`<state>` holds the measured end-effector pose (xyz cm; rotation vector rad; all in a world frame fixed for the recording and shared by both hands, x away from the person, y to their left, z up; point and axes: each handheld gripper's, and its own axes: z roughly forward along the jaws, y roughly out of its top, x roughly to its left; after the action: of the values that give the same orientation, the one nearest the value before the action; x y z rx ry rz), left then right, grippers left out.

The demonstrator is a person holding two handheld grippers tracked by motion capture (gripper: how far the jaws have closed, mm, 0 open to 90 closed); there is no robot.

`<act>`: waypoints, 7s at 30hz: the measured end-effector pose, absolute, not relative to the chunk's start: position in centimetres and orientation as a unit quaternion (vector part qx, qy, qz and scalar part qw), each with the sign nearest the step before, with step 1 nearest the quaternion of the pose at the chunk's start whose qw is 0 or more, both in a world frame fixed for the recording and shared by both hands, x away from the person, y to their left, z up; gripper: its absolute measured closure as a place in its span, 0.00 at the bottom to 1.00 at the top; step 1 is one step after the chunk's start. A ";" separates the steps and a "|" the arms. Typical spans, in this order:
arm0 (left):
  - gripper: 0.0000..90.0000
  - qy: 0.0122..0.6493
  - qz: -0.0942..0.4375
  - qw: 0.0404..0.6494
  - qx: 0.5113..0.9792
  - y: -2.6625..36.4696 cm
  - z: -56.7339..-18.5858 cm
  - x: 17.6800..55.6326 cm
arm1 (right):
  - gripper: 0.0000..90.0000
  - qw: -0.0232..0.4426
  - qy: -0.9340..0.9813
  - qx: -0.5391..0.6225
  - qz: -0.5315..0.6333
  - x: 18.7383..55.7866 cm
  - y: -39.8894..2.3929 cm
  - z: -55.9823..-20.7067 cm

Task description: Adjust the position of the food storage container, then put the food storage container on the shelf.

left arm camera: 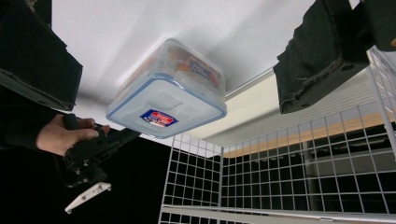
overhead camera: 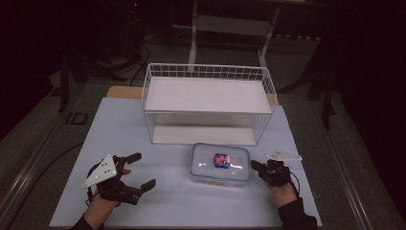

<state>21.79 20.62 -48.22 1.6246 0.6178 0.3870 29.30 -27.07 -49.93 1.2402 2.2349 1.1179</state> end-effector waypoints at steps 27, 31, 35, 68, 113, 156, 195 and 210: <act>0.01 0.268 0.158 0.625 0.716 20.3 -48.5 21.8 | 1.00 0.157 0.814 0.384 0.407 31.8 -21.5 -50.0; 0.01 0.269 0.158 0.624 0.716 20.3 -48.5 21.8 | 1.00 0.159 0.812 0.379 0.413 31.3 -21.4 -49.7; 0.01 0.269 0.157 0.624 0.716 20.3 -48.6 21.8 | 1.00 0.160 0.812 0.372 0.420 30.5 -21.5 -49.3; 0.01 0.291 0.105 0.586 0.749 17.5 -45.4 23.1 | 0.21 0.248 0.757 0.312 0.518 26.0 -23.6 -44.3; 0.09 0.538 -0.185 0.441 0.695 16.3 -51.6 34.2 | 0.11 0.232 0.759 0.312 0.522 26.3 -21.9 -45.6; 0.64 0.474 -0.215 0.481 0.705 16.4 -51.6 32.5 | 0.16 0.059 0.774 0.398 0.489 29.5 -23.9 -48.0; 0.66 0.443 -0.167 0.506 0.721 16.3 -50.1 30.2 | 0.56 -0.145 0.744 0.438 0.483 31.1 -25.0 -50.3; 0.66 0.427 -0.131 0.526 0.724 15.4 -47.8 31.7 | 0.56 -0.114 0.740 0.426 0.507 32.6 -25.8 -47.9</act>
<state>31.71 15.36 -47.83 1.7317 1.0221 -0.3123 32.60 -25.78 -47.91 1.4471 2.5117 1.7202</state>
